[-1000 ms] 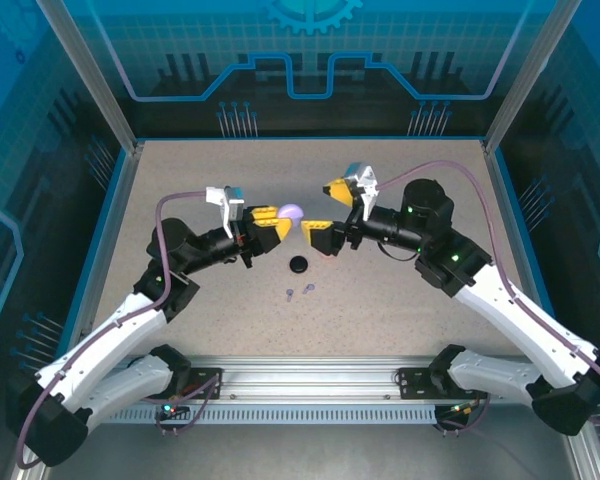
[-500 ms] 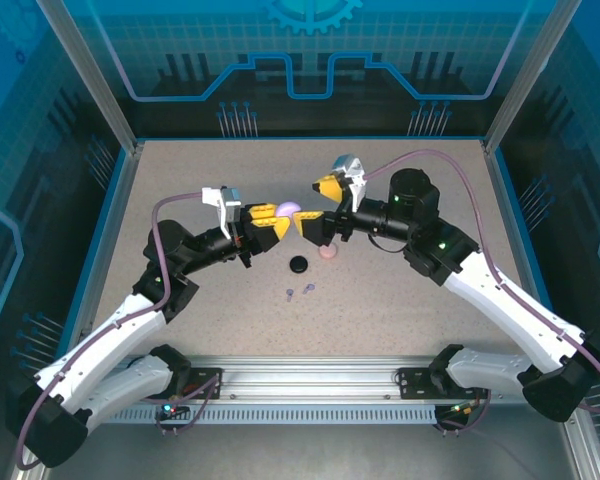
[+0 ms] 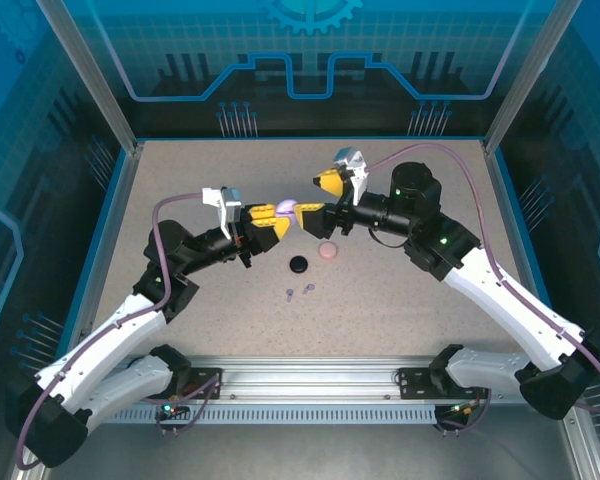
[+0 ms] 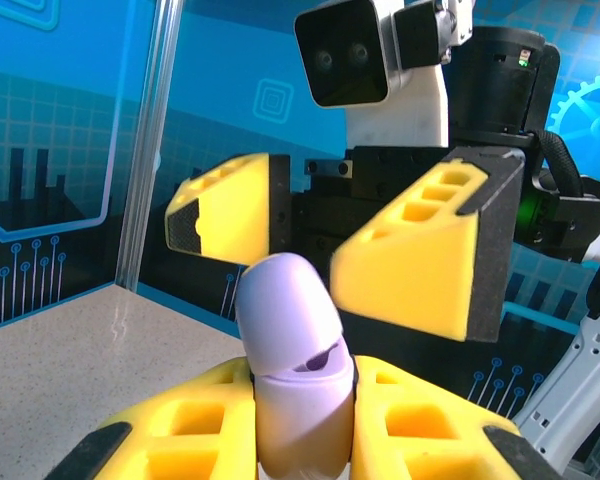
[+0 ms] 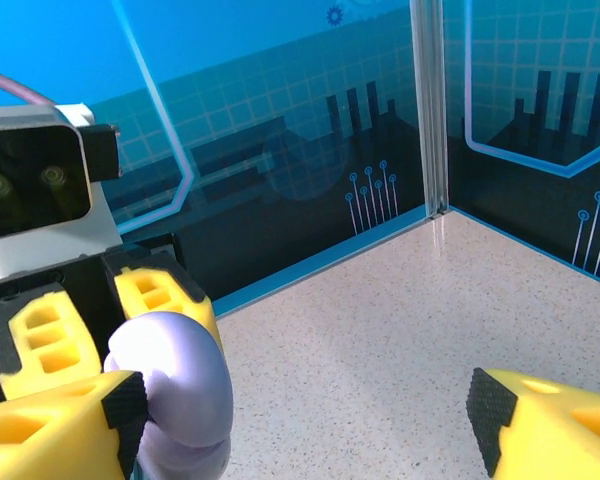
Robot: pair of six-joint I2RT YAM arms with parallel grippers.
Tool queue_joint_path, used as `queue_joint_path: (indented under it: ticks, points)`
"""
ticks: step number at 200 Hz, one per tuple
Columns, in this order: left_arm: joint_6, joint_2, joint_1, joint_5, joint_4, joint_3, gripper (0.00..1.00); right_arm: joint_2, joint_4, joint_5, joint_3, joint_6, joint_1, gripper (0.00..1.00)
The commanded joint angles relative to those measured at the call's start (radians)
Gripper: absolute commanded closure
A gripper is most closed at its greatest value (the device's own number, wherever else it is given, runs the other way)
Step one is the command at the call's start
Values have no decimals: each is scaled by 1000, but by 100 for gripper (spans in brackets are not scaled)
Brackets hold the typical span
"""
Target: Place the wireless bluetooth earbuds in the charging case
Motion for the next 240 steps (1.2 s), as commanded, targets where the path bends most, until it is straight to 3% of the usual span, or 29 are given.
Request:
queue_joint_path:
  ticks: [1, 138, 173, 206, 240]
  points:
    - [27, -11, -4, 24, 50, -14, 94, 18, 3, 21, 34, 16, -19, 14]
    - [48, -8, -4, 18, 38, -21, 96, 33, -12, 2, 55, 44, -44, 14]
    - [59, -16, -4, 12, 38, -27, 96, -32, 13, -14, 19, 68, -56, 8]
    - [89, -34, -4, 4, 38, -39, 97, -128, -29, 49, -30, 94, -59, 4]
    - [138, -65, -5, -16, 47, -51, 100, -156, -262, 202, -40, 152, -59, 9]
